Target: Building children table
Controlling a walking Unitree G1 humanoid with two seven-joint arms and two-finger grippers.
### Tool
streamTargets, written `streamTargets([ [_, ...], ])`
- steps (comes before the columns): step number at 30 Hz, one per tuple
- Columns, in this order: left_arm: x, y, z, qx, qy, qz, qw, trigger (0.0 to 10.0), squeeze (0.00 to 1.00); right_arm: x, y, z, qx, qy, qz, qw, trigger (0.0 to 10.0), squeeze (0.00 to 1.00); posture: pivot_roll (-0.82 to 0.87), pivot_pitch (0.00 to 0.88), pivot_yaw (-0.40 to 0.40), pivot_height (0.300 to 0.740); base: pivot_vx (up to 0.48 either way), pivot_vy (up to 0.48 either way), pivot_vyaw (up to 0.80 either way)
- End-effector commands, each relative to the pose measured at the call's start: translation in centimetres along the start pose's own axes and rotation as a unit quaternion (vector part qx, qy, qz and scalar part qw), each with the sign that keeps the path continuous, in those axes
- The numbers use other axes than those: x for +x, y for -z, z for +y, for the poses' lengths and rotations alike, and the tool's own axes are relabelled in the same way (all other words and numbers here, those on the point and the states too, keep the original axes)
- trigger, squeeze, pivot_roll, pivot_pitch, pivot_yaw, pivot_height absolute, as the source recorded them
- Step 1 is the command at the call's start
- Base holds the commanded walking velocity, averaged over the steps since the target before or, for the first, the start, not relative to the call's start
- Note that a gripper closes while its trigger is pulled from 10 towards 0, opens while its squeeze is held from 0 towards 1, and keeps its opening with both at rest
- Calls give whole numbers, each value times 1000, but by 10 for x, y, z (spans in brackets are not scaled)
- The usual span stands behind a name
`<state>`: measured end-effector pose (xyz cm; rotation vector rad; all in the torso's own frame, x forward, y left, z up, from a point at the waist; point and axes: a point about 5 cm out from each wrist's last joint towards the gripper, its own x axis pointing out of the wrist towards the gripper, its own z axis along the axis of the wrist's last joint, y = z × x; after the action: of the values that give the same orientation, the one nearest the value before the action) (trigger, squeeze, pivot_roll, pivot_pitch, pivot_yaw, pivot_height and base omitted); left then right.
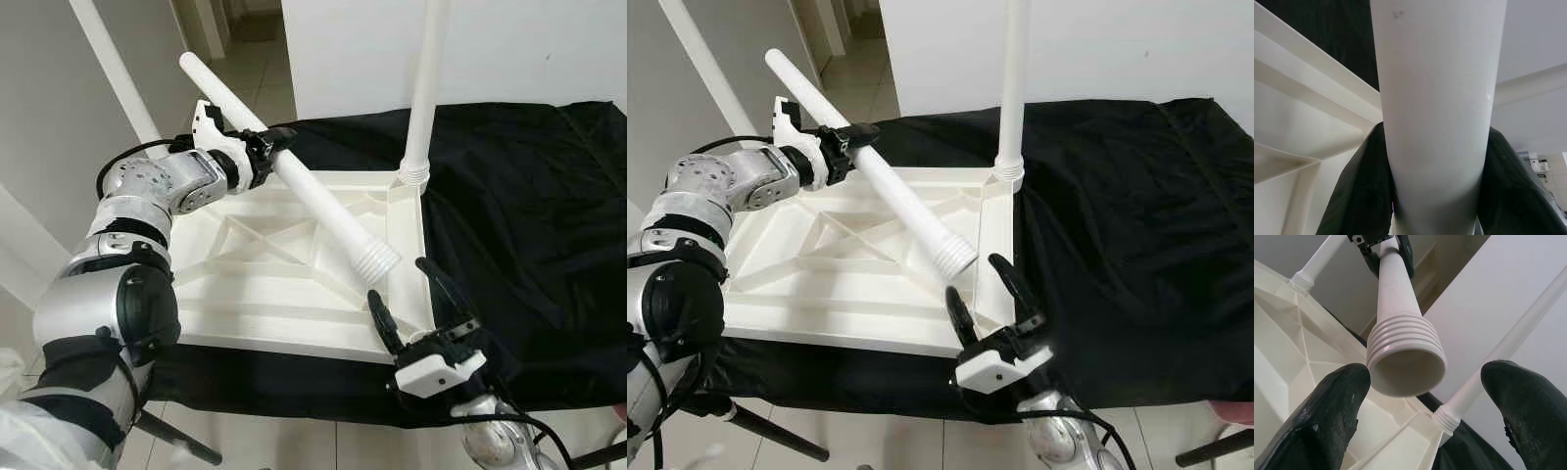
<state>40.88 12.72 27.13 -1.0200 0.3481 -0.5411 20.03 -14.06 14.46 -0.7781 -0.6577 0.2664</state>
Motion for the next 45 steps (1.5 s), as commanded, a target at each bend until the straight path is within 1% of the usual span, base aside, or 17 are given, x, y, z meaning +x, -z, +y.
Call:
streamTargets([
  [1, -3, -10, -7, 11, 16, -16, 1000, 10000, 0, 0, -2, -4, 2, 9, -3, 1000, 10000, 0, -161, 62, 172, 740, 0, 0, 0],
  [3, -4, -17, -8, -2, 18, -39, 999, 10000, 0, -2, 1, -7, 1, 15, 7, 1000, 10000, 0, -164, 62, 170, 740, 0, 0, 0],
  [7, -5, -21, -9, 14, 15, -48, 999, 10000, 0, 0, 1, -9, 2, 19, 7, 1000, 10000, 0, -166, 61, 169, 740, 0, 0, 0],
  [8, -5, -26, -12, 40, 18, -64, 997, 10000, 0, 6, 4, -15, 12, 36, 15, 999, 10000, 0, -163, 59, 163, 740, 0, 0, 0],
  [11, -6, -30, -14, 52, 23, -75, 996, 10000, 0, 11, 6, -19, 23, 45, 23, 998, 10000, 0, -163, 58, 161, 740, 0, 0, 0],
  [13, -7, -33, -13, 81, 7, -87, 993, 10000, 0, 21, 8, -25, 68, 76, 43, 994, 10000, 0, -161, 54, 155, 740, 0, 0, 0],
  [14, -7, -33, -13, 81, 7, -87, 993, 10000, 0, 21, 8, -25, 68, 76, 43, 994, 10000, 0, -161, 54, 155, 740, 0, 0, 0],
  [16, -7, -35, -14, 91, 10, -99, 991, 10000, 0, 32, 8, -28, 103, 83, 45, 990, 10000, 0, -159, 54, 152, 740, 0, 0, 0],
  [19, -7, -35, -16, 107, 17, -107, 988, 10000, 0, 40, 7, -30, 132, 83, 45, 987, 10000, 0, -154, 54, 146, 740, 0, 0, 0],
  [21, -7, -35, -17, 113, 19, -109, 987, 10000, 0, 43, 6, -30, 141, 83, 45, 986, 10000, 0, -154, 54, 146, 740, 0, 0, 0],
  [23, -6, -34, -20, 138, 27, -119, 983, 10000, 0, 52, 4, -28, 192, 66, 45, 978, 10000, 0, -148, 56, 135, 740, 0, 0, 0],
  [26, -5, -32, -25, 173, 36, -133, 975, 10000, 0, 62, 1, -26, 233, 41, 44, 971, 10000, 0, -143, 57, 129, 740, 0, 0, 0],
  [36, -3, -23, -33, 225, 56, -161, 959, 10000, 0, 77, -1, -31, 293, 24, 54, 954, 10000, 0, -137, 57, 120, 740, 0, 0, 0],
  [40, -4, -16, -39, 236, 67, -183, 952, 10000, 0, 83, -1, -31, 337, 15, 62, 939, 10000, 0, -135, 60, 117, 740, 0, 0, 0],
  [41, -4, -16, -39, 236, 67, -183, 952, 10000, 0, 83, -1, -31, 337, 15, 62, 939, 10000, 0, -135, 60, 117, 740, 0, 0, 0],
  [43, -5, -11, -45, 251, 75, -192, 946, 10000, 0, 86, -4, -29, 365, -6, 63, 929, 10000, 0, -129, 60, 116, 740, 0, 0, 0],
  [45, -5, -7, -49, 260, 82, -192, 943, 10000, 0, 87, -4, -27, 371, -15, 62, 927, 10000, 0, -127, 57, 115, 740, 0, 0, 0],
])
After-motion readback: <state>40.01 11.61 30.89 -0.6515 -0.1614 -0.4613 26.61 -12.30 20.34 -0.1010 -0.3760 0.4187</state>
